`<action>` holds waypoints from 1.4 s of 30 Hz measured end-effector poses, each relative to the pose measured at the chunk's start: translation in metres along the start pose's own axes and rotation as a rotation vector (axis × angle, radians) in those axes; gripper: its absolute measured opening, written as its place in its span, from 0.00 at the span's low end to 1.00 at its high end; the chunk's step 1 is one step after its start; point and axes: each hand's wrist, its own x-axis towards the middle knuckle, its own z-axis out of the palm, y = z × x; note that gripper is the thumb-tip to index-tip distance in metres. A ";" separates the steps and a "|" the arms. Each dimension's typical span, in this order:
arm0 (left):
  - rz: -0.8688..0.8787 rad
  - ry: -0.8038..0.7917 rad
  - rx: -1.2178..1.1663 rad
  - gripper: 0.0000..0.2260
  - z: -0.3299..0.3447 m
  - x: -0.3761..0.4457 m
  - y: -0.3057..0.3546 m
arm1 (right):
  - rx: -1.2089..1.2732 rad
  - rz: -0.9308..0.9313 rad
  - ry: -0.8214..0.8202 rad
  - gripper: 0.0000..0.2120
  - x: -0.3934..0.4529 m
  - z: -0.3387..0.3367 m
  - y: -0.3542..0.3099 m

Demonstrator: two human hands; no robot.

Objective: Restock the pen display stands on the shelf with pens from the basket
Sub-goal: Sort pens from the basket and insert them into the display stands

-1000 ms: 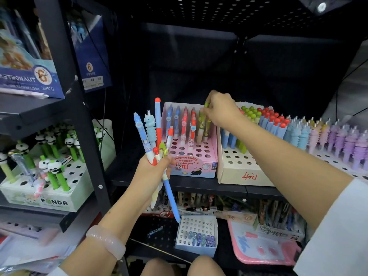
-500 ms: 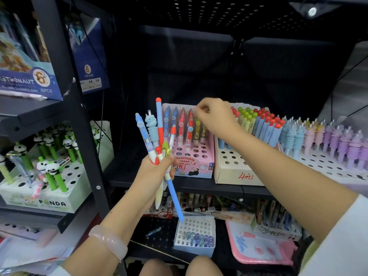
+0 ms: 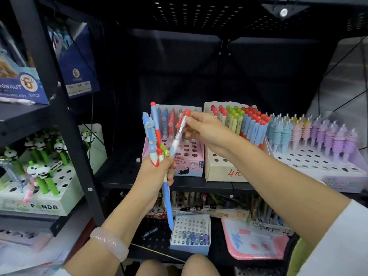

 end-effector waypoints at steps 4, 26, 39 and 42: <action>0.028 0.052 0.096 0.05 0.005 0.001 -0.001 | 0.181 0.010 0.127 0.08 0.000 0.004 0.003; 0.012 0.106 0.070 0.02 -0.016 0.005 -0.006 | -0.290 -0.232 0.423 0.03 0.010 -0.009 -0.010; 0.004 0.047 -0.031 0.03 -0.022 0.005 -0.009 | -0.743 -0.288 0.255 0.13 -0.001 0.020 0.024; 0.004 0.032 -0.052 0.04 -0.020 0.004 -0.007 | -0.748 -0.266 0.279 0.14 -0.003 0.021 0.023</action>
